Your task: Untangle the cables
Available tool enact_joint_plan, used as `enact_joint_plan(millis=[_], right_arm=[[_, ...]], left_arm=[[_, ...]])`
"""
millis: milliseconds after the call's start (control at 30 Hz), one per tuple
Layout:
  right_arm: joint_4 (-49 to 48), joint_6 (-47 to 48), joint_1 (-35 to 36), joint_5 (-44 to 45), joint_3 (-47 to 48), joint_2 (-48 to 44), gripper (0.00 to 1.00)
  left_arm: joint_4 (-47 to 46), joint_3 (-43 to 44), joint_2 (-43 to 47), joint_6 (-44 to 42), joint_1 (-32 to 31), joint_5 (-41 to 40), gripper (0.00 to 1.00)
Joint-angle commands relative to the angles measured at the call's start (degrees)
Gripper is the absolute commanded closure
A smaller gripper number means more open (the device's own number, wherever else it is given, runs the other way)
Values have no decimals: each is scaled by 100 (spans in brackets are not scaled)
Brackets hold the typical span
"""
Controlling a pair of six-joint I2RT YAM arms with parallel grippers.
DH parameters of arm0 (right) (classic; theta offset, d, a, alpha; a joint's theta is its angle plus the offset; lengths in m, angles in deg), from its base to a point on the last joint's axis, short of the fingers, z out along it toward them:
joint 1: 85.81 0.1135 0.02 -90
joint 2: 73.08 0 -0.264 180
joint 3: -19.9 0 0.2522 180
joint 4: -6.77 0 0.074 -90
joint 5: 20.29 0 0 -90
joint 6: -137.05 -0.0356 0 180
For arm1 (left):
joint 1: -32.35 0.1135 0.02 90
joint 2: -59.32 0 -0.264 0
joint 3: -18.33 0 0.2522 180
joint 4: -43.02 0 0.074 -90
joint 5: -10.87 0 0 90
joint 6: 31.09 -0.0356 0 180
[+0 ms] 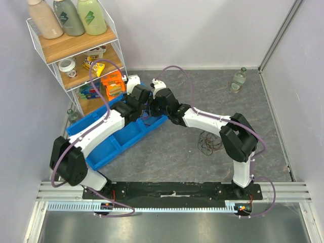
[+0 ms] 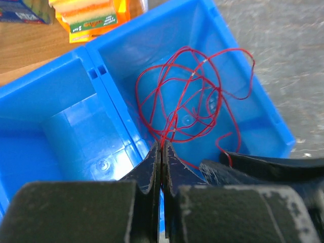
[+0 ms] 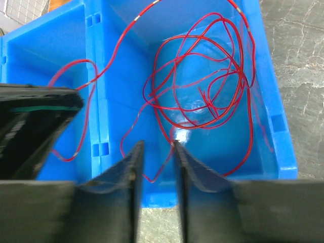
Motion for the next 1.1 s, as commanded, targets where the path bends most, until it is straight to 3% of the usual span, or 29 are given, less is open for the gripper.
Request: enact_joint_plan(millis=[0,100,267,567,700,767,833,1000,1067], right_arm=[[670,276,61,253,355,-238,57],[908,276,61,305,145,-739,43],[1233,381,-9,805,-777,-1960,28],[1734,531,-475,1446,-2368,-4403,25],[1927,540,-502,1685,-2861,-5098,23],[2103,479,-511,1702,-3045,-5318,23],[2252,408,-511,1702,-3230,-5538,23],[2490,294,-519,1711,-3529,-5794,23],[2656,268,-519,1895,-3512,-5829,23]], left_arm=[[259,461,-384,208,149,-414,98],[268,505,-578,155,211,-379,98],[373,286,-535,216,246,-695,98],[198,293,-683,-371,255,-546,98],[-609,373,-1096,-1039,264,-363,98],[-647,548,-1368,-997,290,-291,90],[-375,829,-1580,-778,290,-343,73],[-260,769,-1073,-338,299,59,20],[-339,559,-643,-250,299,305,19]])
